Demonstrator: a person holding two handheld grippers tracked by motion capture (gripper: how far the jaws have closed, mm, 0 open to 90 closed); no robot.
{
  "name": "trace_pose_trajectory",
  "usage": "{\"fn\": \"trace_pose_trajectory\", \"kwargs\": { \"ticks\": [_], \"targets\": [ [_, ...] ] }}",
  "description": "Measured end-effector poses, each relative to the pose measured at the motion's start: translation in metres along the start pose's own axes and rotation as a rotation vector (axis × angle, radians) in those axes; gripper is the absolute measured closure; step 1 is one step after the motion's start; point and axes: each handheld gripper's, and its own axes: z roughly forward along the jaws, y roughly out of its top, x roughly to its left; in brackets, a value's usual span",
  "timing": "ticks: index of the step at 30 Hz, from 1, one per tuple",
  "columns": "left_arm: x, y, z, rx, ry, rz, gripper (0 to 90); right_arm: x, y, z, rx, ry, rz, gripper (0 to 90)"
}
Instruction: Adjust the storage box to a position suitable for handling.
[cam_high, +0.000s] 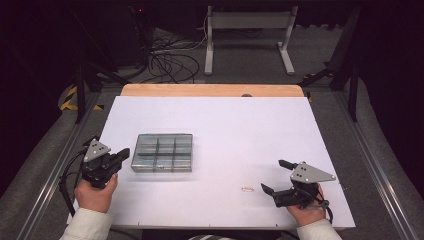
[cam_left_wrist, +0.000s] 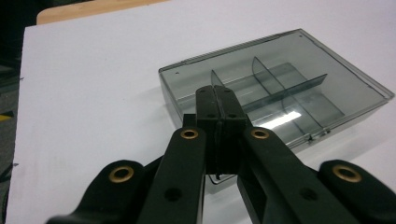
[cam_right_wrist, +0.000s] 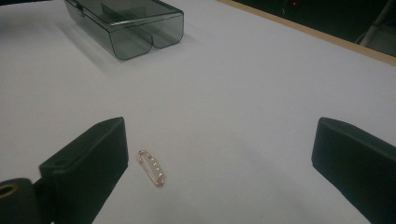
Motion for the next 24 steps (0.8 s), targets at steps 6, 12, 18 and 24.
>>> {"fn": "trace_pose_trajectory", "kwargs": {
  "ticks": [6,12,18,24],
  "targets": [
    [0.009,0.003,0.012,0.063,-0.002,-0.033,90.0,0.000,0.000,0.000,0.002,0.000,0.003,4.1],
    [0.020,0.003,0.029,0.161,0.001,-0.066,90.0,0.000,0.000,0.001,0.003,0.003,0.005,4.1],
    [0.025,0.001,0.039,0.220,-0.001,-0.085,90.0,0.000,0.000,0.001,0.006,0.003,0.005,4.1],
    [0.032,-0.003,0.052,0.331,-0.025,-0.093,90.0,0.000,0.000,0.001,0.009,0.004,0.003,4.1]
  ]
}}
